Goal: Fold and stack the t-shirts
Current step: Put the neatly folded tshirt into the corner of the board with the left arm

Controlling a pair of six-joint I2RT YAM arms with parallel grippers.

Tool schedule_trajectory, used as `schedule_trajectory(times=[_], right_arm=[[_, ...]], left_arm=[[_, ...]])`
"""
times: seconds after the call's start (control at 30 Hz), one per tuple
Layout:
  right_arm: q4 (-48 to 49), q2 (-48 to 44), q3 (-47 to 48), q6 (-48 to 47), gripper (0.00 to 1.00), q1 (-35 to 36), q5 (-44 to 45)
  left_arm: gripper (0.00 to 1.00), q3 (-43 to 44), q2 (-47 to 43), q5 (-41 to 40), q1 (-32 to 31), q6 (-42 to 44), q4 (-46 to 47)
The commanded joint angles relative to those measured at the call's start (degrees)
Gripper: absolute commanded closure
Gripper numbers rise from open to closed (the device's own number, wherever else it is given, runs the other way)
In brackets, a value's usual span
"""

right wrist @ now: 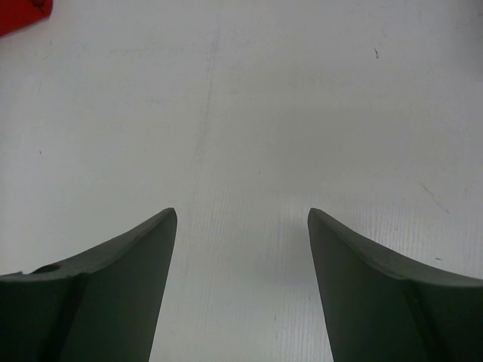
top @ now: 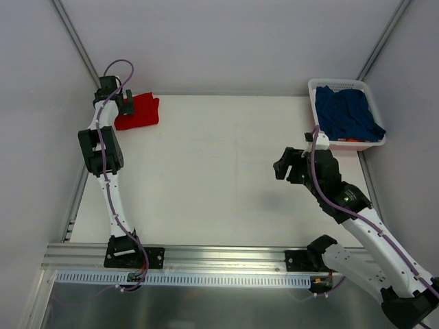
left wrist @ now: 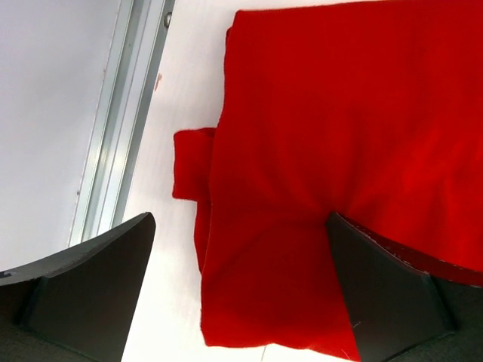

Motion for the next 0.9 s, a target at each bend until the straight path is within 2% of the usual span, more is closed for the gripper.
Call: schedule_trajectory(times=[0.0,0.23,0.57,0.6,0.77,0.87], right_arm=[[1.7,-0.1,-0.7,-0.2,0.26,-0.2,0.3],[1.7,-0.4,-2.0,0.4,0.15,-0.2,0.8],[0.9,2.2,-1.9,0.9,0.01,-0.2,-0.2],[0.7,2.3,-1.9,1.0,0.01,-0.2,-0.1],[0.2,3.3,-1.8,0.9,0.0,-0.2,0.5],[-0.7,3.3,-1.6,0.9,0.01,-0.2,1.2]], left_arm=[[0.01,-2.8,-8.5,-1.1,0.0,-2.0,1.2],[0.01,-9.5,-19.1,-1.4,-3.2,-3.0,3.0],[0.01,-14.2,-30.2,-3.9,-12.7,-3.7,2.9],[0.01,-14.9,-31.0,-3.5,-15.2,-5.0,3.0],[0.01,-20.1,-35.8,2.1,-19.7,-11.5,2.1],[0.01,-24.3,-38.3,2.6,-23.6,-15.0,2.1]])
